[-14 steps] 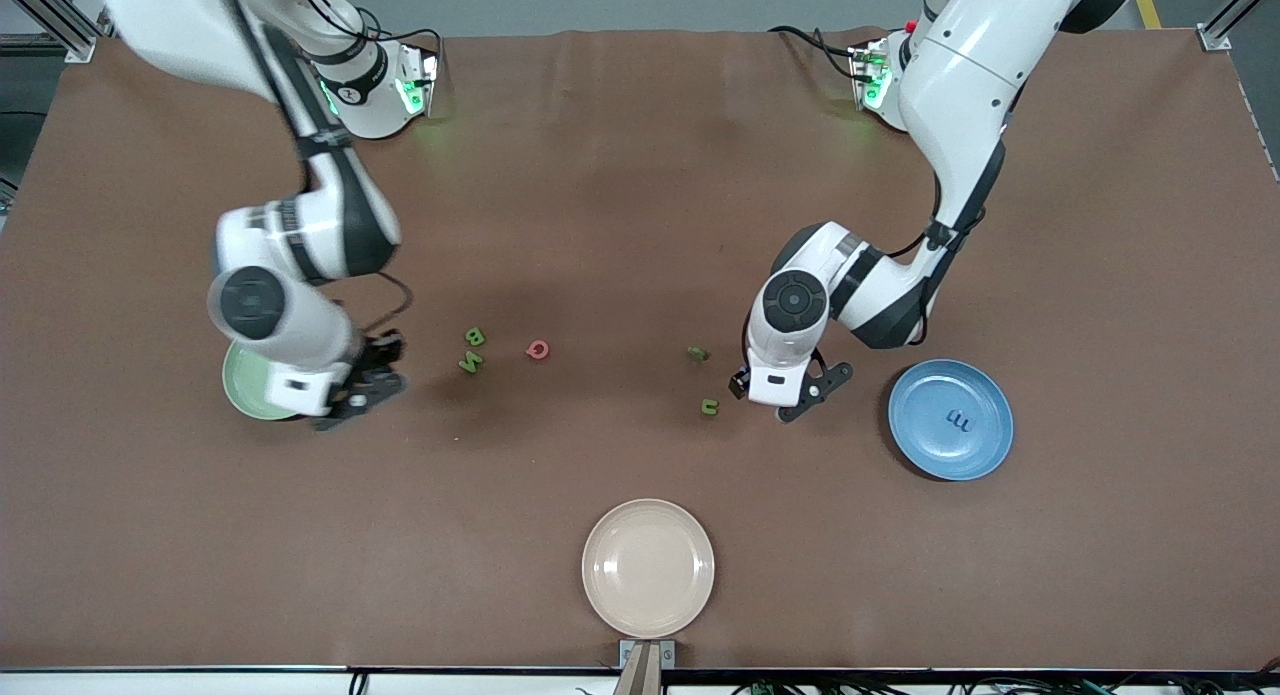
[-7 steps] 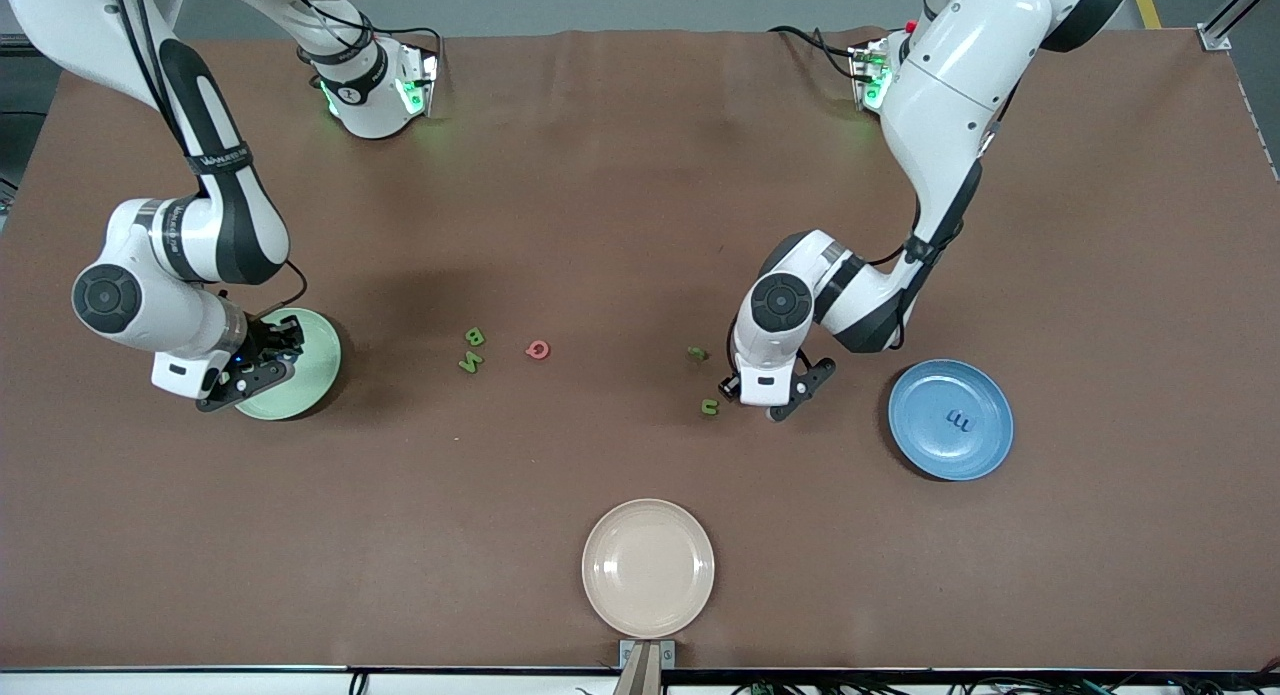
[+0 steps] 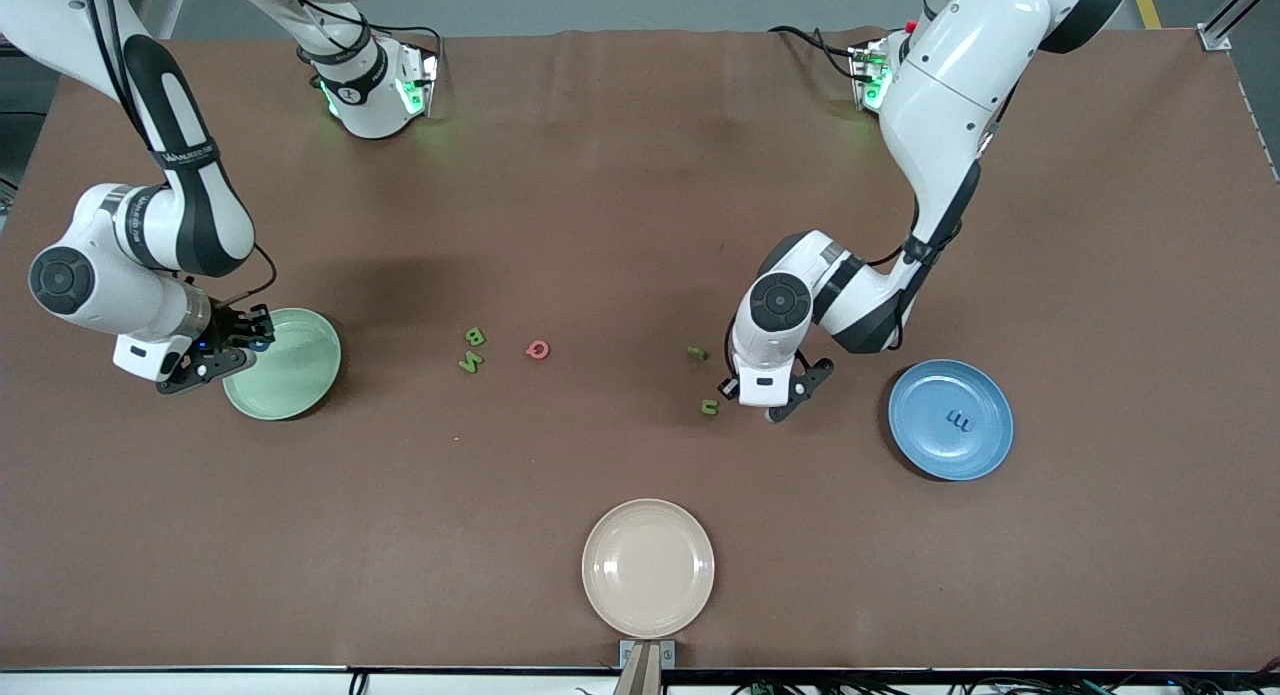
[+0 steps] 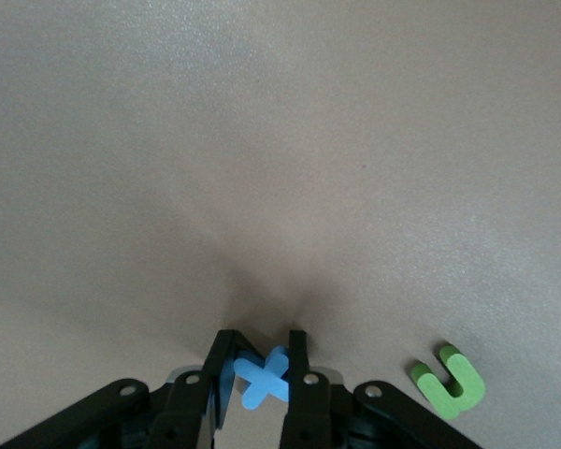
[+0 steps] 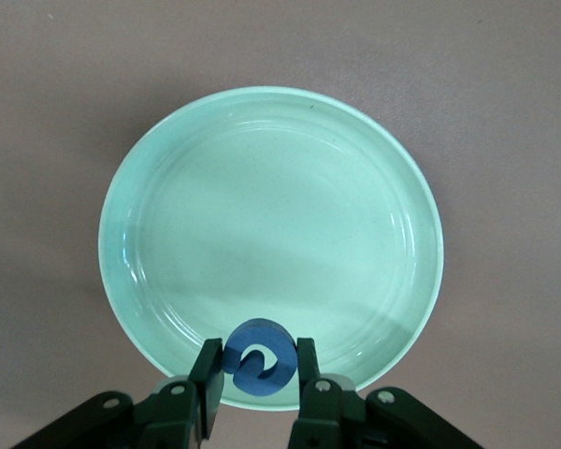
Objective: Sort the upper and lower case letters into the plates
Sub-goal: 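Release the c on the green plate while the left gripper places the x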
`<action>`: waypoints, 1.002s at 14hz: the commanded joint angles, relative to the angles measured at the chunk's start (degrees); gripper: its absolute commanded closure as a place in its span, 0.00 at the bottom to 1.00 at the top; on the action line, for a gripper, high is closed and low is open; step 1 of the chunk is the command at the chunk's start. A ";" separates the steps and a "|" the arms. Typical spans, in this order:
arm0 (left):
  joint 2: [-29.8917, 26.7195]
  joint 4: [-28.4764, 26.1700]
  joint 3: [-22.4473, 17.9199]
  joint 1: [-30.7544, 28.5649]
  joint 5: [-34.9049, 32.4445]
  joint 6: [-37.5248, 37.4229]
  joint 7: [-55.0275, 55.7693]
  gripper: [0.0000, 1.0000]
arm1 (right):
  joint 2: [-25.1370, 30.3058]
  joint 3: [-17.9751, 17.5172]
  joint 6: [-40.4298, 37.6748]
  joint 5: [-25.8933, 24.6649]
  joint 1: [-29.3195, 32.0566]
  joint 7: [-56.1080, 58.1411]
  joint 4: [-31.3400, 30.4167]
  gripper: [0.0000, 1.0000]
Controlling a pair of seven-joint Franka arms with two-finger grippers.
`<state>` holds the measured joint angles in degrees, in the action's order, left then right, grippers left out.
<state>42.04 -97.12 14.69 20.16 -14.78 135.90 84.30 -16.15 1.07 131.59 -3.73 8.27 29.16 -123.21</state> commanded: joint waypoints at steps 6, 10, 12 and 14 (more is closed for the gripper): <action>-6.08 2.73 -0.98 -8.62 -0.87 -6.61 -16.33 1.00 | 1.65 -1.25 4.29 -0.22 1.04 0.37 -2.73 0.75; -6.71 2.29 -0.63 -16.62 -0.78 -10.39 -31.26 1.00 | 1.83 -1.25 3.85 -0.31 0.87 0.20 -1.95 0.04; -6.27 1.15 -0.63 -20.67 -0.87 -10.40 -38.82 0.99 | 2.00 -1.42 3.67 -0.31 0.08 -0.15 -1.59 0.04; -5.74 0.71 -0.63 -22.96 -0.96 -10.40 -41.93 0.97 | 2.70 -1.42 3.58 -0.22 -2.55 -0.94 -1.41 0.04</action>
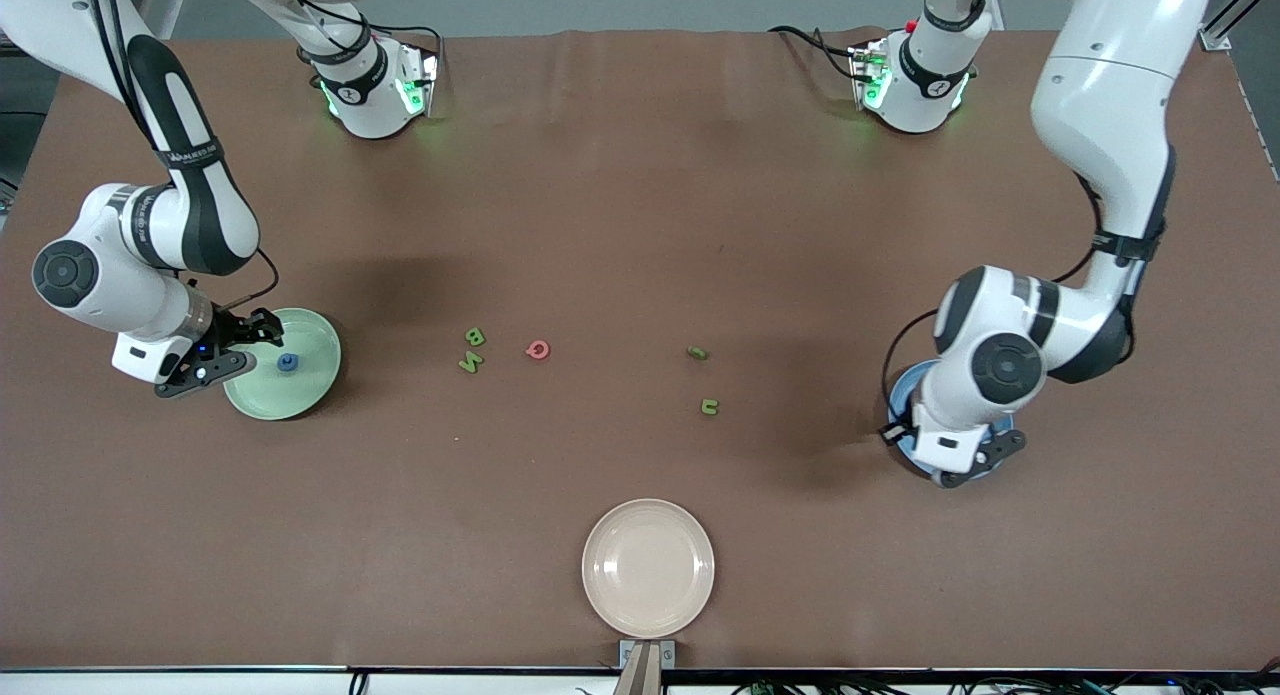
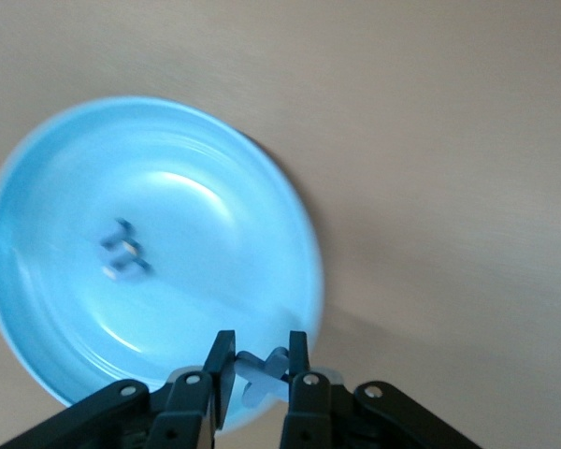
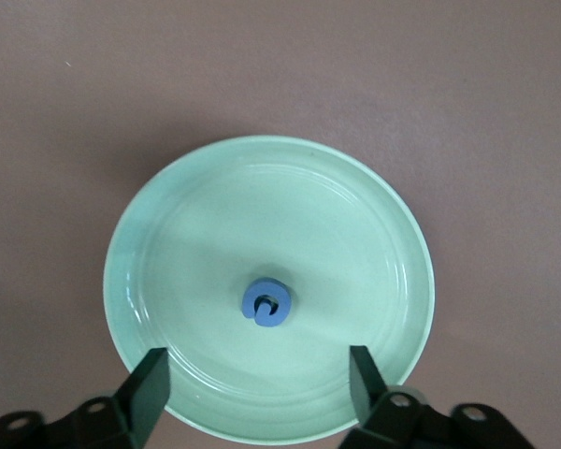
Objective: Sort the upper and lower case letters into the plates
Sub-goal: 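Release the c on the green plate while the left gripper places the x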
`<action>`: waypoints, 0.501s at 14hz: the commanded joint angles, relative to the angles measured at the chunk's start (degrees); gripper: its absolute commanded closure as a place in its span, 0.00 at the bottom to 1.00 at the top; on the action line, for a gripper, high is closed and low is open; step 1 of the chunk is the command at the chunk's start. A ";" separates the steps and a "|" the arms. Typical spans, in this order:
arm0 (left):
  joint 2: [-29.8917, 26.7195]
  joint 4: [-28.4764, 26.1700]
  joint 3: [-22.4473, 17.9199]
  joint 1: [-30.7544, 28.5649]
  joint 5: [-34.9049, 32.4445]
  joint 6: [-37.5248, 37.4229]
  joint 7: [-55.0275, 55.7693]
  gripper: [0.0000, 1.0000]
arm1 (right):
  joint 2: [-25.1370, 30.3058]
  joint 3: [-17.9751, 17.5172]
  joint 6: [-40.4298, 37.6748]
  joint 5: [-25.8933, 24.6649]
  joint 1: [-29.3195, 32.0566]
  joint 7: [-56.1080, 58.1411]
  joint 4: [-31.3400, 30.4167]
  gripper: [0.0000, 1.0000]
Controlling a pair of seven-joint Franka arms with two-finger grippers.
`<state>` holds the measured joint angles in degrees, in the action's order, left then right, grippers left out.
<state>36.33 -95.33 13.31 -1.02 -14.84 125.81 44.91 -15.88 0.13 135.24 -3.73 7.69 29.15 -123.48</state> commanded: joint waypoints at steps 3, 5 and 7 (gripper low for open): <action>1.63 -0.74 0.40 -3.19 -0.90 -0.30 -5.18 0.46 | 3.05 -0.57 -0.94 -0.14 -8.54 -13.37 -1.32 0.02; 1.47 -0.38 0.40 -2.85 -0.90 -0.30 -4.83 0.00 | 3.05 -0.57 -2.08 -0.14 -13.38 -21.64 -1.41 0.01; 0.76 0.23 0.92 -2.23 -0.81 -0.30 -3.95 0.00 | 2.87 -0.57 -2.08 -0.14 -19.79 -31.82 -1.41 0.01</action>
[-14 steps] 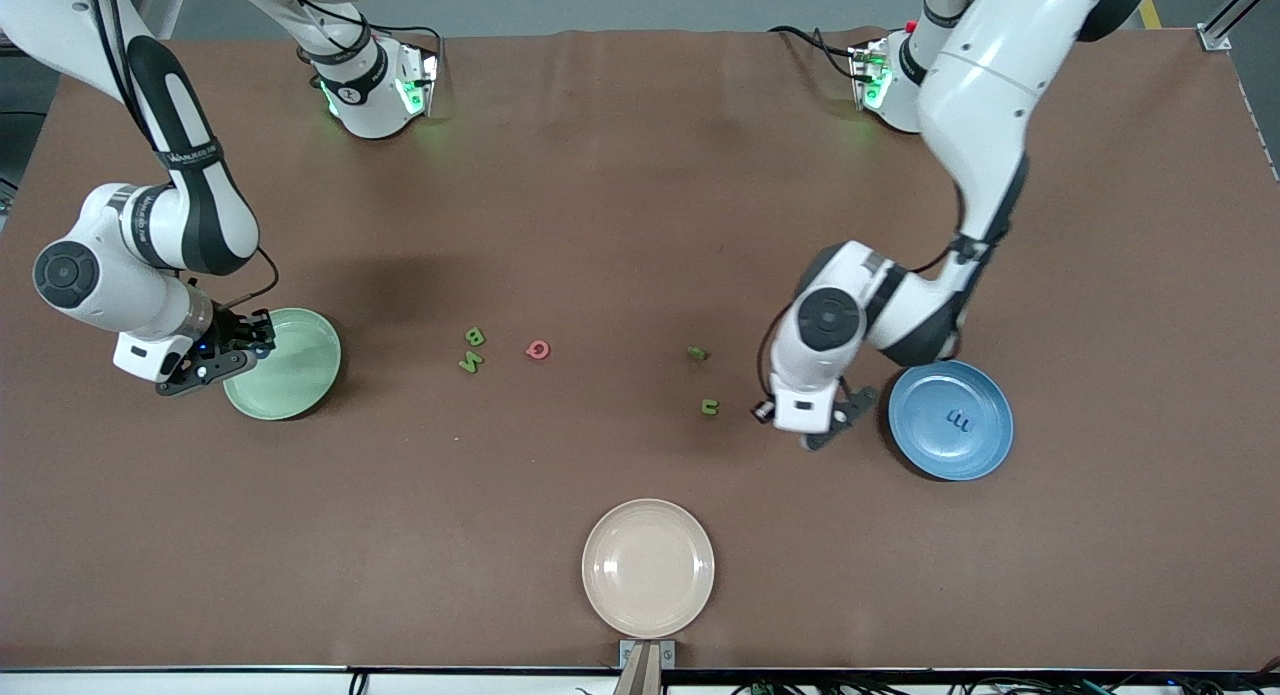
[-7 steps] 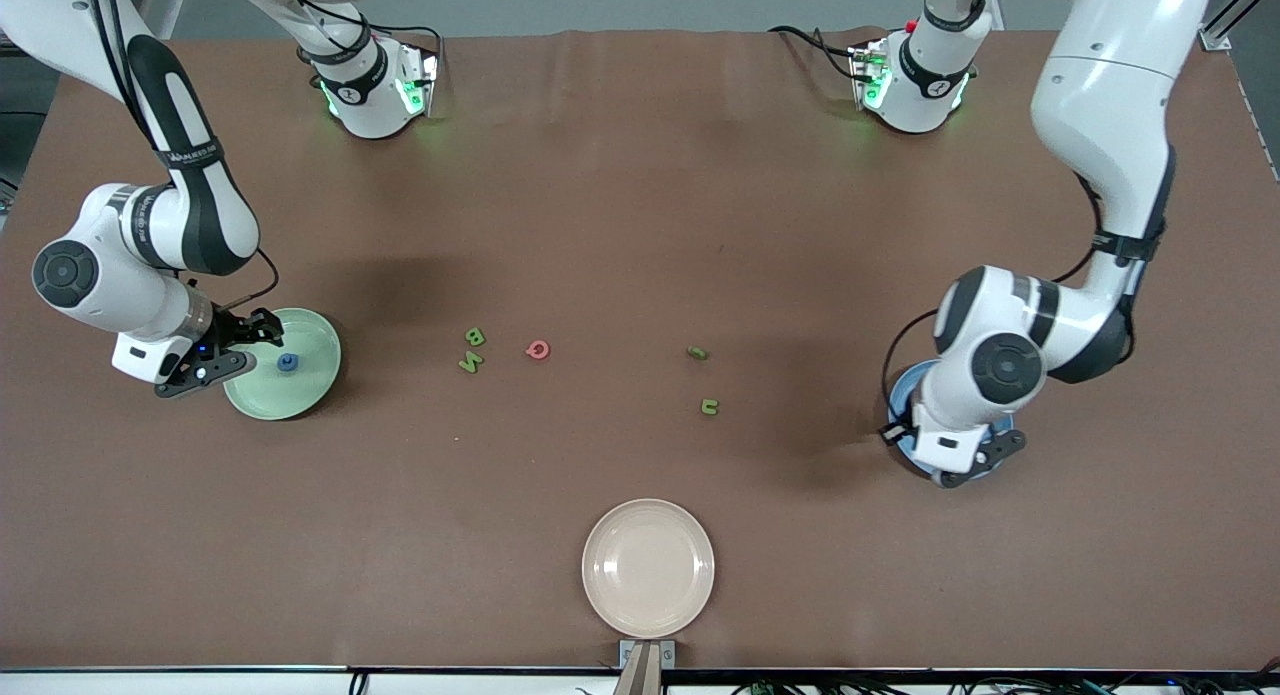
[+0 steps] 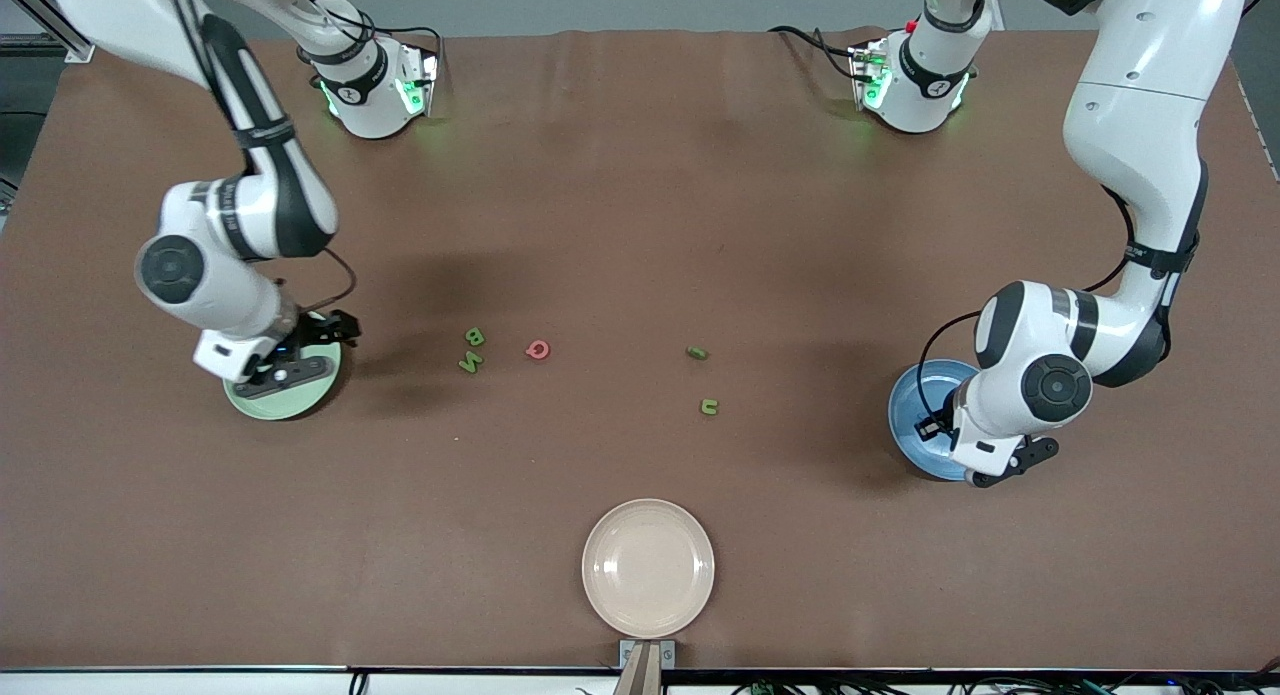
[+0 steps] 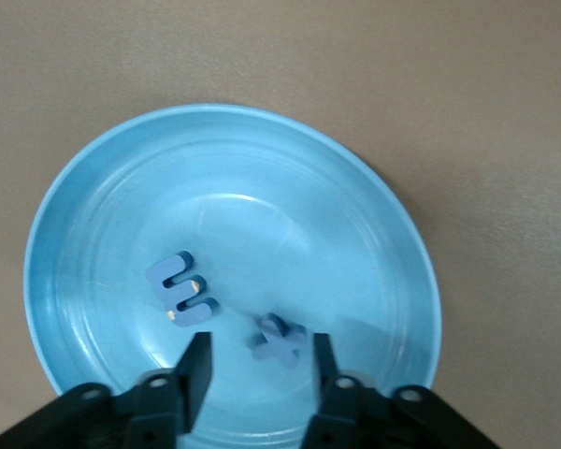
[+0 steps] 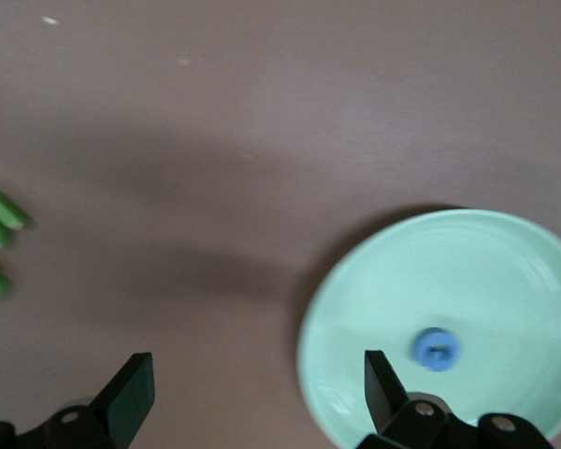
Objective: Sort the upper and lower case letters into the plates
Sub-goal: 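Release the c on the green plate while the left gripper places the x, then grasp the green u with the left gripper while the right gripper reaches q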
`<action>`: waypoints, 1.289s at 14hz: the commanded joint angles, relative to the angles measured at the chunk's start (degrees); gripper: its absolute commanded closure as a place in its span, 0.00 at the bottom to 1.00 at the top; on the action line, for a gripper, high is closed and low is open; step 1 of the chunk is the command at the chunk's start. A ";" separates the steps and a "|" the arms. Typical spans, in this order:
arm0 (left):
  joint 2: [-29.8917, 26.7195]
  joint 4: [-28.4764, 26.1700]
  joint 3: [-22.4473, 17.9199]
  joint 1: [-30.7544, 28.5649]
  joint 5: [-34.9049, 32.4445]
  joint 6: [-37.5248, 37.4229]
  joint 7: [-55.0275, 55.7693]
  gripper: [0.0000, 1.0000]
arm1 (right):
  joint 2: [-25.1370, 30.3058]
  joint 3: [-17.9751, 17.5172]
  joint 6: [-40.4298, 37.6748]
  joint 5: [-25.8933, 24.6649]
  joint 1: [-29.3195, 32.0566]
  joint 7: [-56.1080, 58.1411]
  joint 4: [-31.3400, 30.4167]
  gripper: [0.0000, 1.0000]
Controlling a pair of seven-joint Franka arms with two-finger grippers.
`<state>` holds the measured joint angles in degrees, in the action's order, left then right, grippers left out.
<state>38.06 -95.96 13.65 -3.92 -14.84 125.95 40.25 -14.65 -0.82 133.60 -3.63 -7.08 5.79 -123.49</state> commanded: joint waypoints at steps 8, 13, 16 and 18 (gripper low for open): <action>2.54 9.82 6.04 13.91 -0.11 -1.68 20.22 0.00 | -5.64 0.47 6.29 4.42 -25.16 -43.64 2.73 0.01; 8.69 14.22 5.34 22.10 -0.37 1.04 31.62 0.10 | -12.32 0.47 11.24 4.24 -27.72 -45.87 6.94 0.01; 11.33 14.31 4.03 24.92 -0.46 6.39 38.66 0.19 | -16.45 0.56 11.24 3.63 -27.72 -42.64 10.81 0.01; 12.13 14.40 2.36 26.50 -0.54 8.68 45.94 0.22 | -17.60 0.56 11.33 3.63 -27.11 -38.33 11.69 0.01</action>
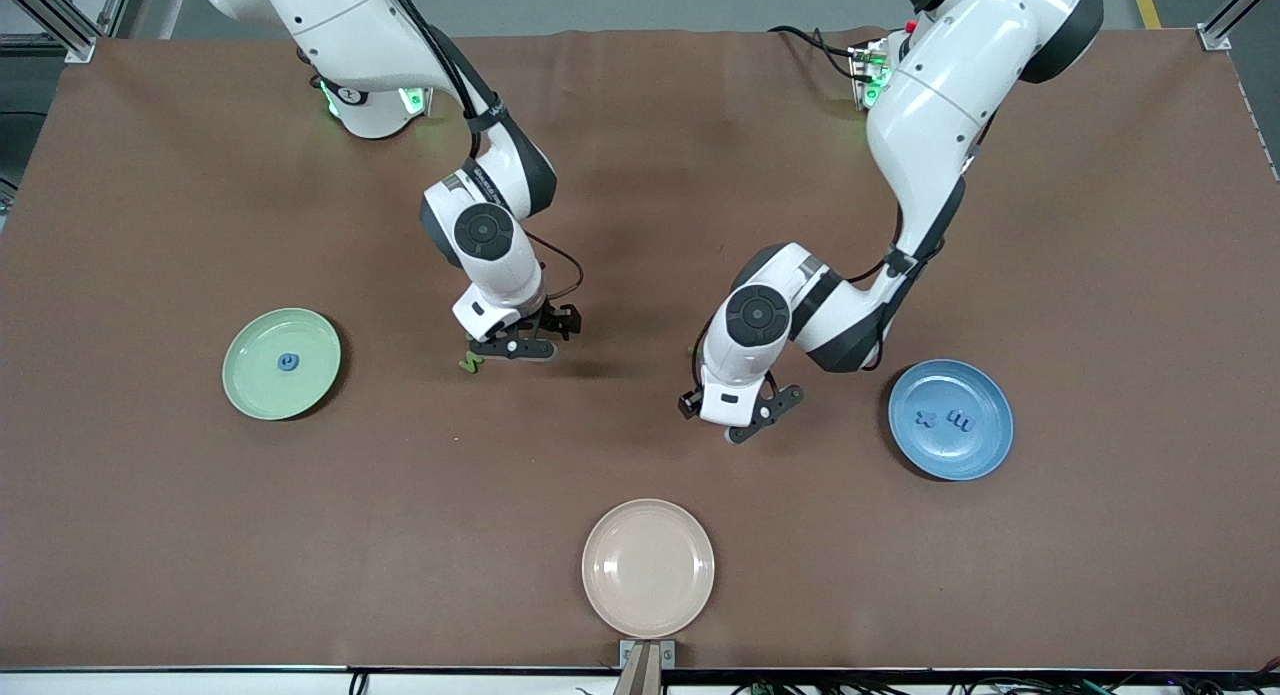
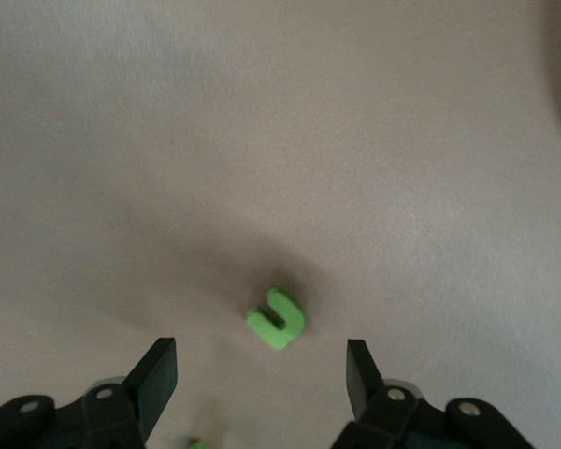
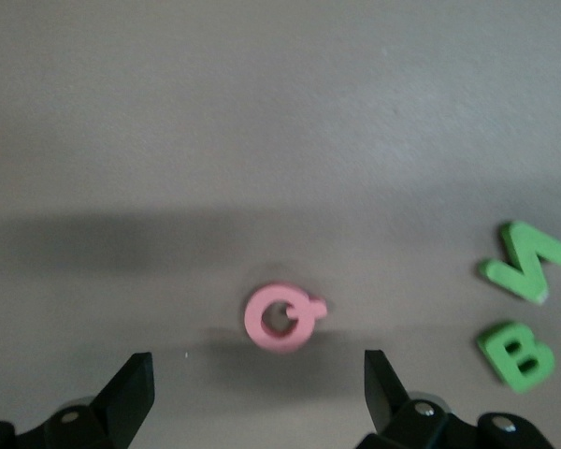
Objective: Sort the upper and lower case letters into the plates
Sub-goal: 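Grasp the green u with the left gripper while the right gripper reaches q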
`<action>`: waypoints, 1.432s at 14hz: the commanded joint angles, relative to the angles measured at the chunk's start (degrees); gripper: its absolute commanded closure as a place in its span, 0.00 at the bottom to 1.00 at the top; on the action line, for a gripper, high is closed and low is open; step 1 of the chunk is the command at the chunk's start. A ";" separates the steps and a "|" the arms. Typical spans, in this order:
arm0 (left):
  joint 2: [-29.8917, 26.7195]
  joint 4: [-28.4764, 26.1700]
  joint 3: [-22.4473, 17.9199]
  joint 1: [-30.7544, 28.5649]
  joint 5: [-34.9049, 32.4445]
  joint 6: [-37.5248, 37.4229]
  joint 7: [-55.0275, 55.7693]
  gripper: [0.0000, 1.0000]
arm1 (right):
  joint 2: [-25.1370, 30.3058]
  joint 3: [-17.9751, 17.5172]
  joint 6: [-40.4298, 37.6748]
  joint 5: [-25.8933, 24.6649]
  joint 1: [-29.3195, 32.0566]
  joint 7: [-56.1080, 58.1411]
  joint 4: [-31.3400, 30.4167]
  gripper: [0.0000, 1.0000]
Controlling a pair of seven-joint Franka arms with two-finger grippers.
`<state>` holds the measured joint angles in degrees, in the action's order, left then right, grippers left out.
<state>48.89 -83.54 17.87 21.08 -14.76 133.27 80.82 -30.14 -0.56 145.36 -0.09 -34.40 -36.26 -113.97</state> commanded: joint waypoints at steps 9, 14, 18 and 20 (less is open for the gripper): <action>2.97 2.42 -3.10 3.01 -0.62 1.73 7.25 0.53 | -3.35 0.30 0.01 -0.17 0.57 6.99 2.43 0.16; 2.71 2.42 -3.19 2.83 -0.71 1.73 6.64 0.88 | -4.05 0.39 0.01 -0.17 0.57 6.99 3.05 0.32; -0.63 2.33 -3.90 1.69 -5.53 0.42 5.06 1.00 | -4.41 0.48 0.01 -0.26 0.74 6.99 3.22 0.33; -3.43 2.33 -3.90 1.34 -6.16 -4.13 2.35 1.00 | -4.49 0.56 0.01 -0.26 0.83 6.99 3.66 0.33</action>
<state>49.41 -80.55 14.30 22.56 -19.60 133.30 85.50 -33.68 0.18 145.40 -0.10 -34.21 -29.92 -111.52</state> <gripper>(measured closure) 0.692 0.330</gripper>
